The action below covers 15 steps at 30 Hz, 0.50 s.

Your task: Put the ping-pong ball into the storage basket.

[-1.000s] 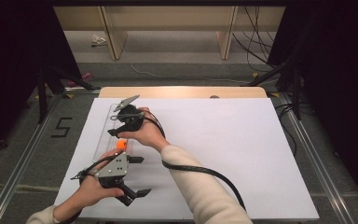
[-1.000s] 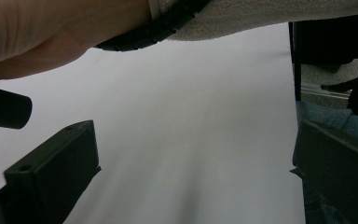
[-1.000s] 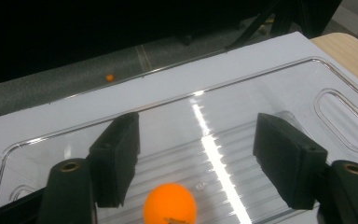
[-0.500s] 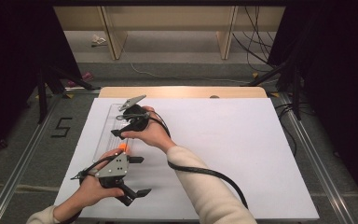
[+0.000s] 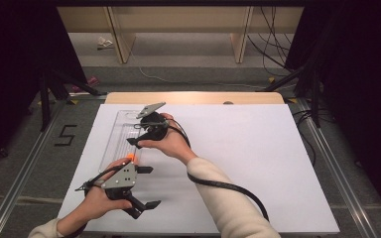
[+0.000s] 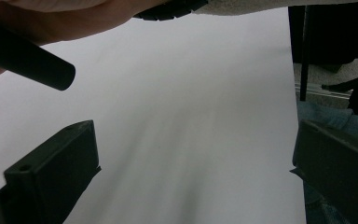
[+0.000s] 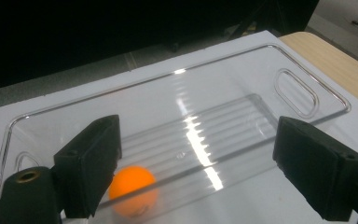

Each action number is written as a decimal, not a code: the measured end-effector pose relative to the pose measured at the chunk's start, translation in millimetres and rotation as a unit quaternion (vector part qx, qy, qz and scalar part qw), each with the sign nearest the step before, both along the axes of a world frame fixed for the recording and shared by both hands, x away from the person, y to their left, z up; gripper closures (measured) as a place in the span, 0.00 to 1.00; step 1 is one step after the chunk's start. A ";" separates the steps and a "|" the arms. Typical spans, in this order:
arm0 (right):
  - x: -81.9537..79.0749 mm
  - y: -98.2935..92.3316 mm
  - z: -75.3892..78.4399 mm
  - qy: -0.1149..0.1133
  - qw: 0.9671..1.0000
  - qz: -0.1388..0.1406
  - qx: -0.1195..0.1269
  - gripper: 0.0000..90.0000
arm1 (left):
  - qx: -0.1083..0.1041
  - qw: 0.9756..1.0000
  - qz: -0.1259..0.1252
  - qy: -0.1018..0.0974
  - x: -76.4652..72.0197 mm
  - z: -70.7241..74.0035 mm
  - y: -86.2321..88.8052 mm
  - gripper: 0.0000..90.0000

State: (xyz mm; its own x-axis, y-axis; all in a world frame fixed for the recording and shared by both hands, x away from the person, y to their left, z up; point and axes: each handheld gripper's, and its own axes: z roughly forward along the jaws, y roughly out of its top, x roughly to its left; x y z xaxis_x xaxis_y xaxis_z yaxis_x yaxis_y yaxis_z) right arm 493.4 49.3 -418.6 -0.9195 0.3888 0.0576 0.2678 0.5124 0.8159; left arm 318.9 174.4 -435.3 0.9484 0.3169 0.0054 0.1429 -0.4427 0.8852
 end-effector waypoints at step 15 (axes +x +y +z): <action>-4.6 -26.9 2.3 -0.004 1.000 -0.015 0.001 0.18 | 0.000 1.000 0.002 0.001 0.0 0.0 0.5 0.00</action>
